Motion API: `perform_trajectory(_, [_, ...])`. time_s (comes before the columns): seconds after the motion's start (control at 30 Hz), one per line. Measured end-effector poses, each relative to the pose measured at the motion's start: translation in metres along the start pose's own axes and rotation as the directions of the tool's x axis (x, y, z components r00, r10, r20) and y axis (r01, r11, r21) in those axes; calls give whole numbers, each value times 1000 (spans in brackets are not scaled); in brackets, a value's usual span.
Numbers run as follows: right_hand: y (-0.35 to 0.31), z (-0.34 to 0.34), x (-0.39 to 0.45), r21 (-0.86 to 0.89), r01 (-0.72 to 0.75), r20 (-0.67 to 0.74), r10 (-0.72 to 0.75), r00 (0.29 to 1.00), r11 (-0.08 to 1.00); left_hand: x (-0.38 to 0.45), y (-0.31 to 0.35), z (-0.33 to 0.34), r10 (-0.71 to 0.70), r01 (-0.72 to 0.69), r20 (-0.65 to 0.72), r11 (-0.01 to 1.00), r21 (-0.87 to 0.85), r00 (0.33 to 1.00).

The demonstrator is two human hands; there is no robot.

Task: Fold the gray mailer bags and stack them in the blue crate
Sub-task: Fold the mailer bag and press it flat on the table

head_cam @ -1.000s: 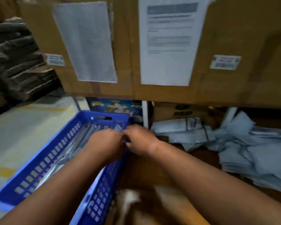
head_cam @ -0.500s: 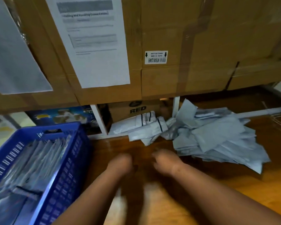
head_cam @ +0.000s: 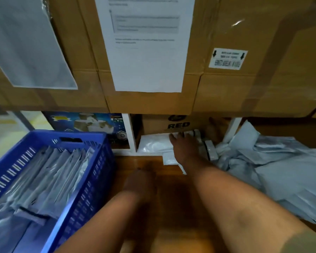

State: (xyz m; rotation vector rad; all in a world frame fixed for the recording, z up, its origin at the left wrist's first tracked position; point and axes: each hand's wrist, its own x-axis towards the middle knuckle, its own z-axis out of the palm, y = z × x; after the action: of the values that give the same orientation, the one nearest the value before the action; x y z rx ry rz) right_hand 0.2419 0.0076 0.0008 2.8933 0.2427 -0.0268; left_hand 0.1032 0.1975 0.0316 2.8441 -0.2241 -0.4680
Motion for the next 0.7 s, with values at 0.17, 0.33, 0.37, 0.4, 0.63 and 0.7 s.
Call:
perform_trajectory(0.17, [3,12,-9,82,-28,23,26,999,996,-1,-6,10,36,-36,-19,999,-2,999])
perform_trajectory(0.33, [19,24,-80,242,74,-98,-52,994,967,-15,0,16,136,-111,-212,986,125,968])
perform_trajectory(0.37, [22,32,-103,287,83,-102,-55,993,954,-24,4,20,182,-136,-271,974,180,945])
perform_trajectory(0.4, [26,43,-130,318,93,-116,-58,992,944,-37,8,26,212,-149,-318,966,213,924])
perform_trajectory(0.63, [59,107,-326,402,191,-100,-164,981,895,-131,33,146,352,-298,-310,932,209,883])
perform_trajectory(0.7, [64,120,-358,411,206,-51,-204,978,888,-147,44,177,367,-324,-224,923,207,903])
